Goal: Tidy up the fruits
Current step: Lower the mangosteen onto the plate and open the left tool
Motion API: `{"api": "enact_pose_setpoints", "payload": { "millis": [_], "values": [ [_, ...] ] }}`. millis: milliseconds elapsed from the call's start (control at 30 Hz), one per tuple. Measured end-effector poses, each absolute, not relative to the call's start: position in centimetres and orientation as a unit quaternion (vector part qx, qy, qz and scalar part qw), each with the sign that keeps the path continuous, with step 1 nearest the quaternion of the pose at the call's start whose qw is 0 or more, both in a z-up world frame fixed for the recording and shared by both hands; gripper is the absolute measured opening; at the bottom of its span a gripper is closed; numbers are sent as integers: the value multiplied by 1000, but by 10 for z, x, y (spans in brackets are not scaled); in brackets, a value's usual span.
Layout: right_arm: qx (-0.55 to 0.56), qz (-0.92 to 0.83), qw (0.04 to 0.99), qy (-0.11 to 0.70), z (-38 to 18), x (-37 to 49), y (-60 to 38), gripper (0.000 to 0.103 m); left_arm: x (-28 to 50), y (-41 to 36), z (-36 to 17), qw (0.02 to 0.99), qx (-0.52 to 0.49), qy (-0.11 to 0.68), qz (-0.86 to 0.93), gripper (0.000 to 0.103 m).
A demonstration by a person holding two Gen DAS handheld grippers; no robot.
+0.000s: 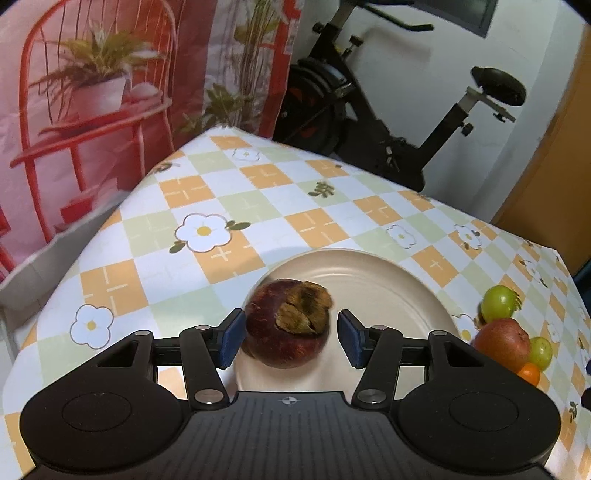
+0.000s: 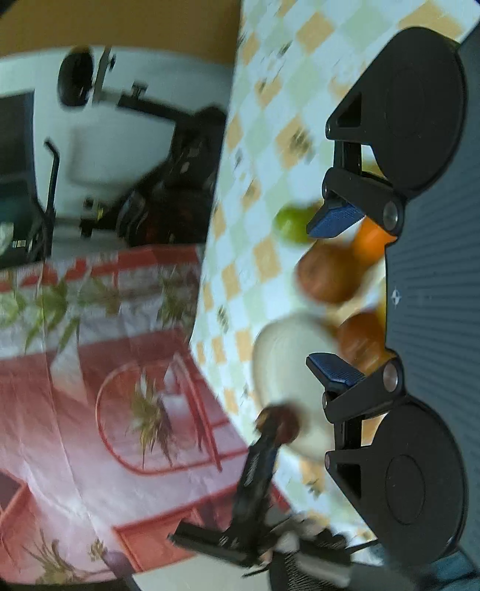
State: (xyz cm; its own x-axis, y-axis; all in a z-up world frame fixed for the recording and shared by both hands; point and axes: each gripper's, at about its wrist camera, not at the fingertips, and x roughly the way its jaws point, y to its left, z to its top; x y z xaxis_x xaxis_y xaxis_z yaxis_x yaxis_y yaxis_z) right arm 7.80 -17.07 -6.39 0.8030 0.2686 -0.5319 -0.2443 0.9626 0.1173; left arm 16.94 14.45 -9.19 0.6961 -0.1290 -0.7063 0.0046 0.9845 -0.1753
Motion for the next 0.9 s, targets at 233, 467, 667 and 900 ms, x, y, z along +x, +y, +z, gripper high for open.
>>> {"api": "enact_pose_setpoints", "payload": {
  "millis": [233,467,667,900],
  "values": [
    [69,95,950,289,-88,37,-210,72,141,113,-73,931,-50,358,-49,58],
    [69,113,949,287,-97,18,-200,70,106,68,-67,931,-33,346,-114,57],
    [15,148,948,282,-100,8,-167,56,77,42,-82,926,-48,342,-150,56],
    [-15,160,944,287,-109,4,-152,55,51,37,-95,928,-60,331,-160,54]
  ]
}}
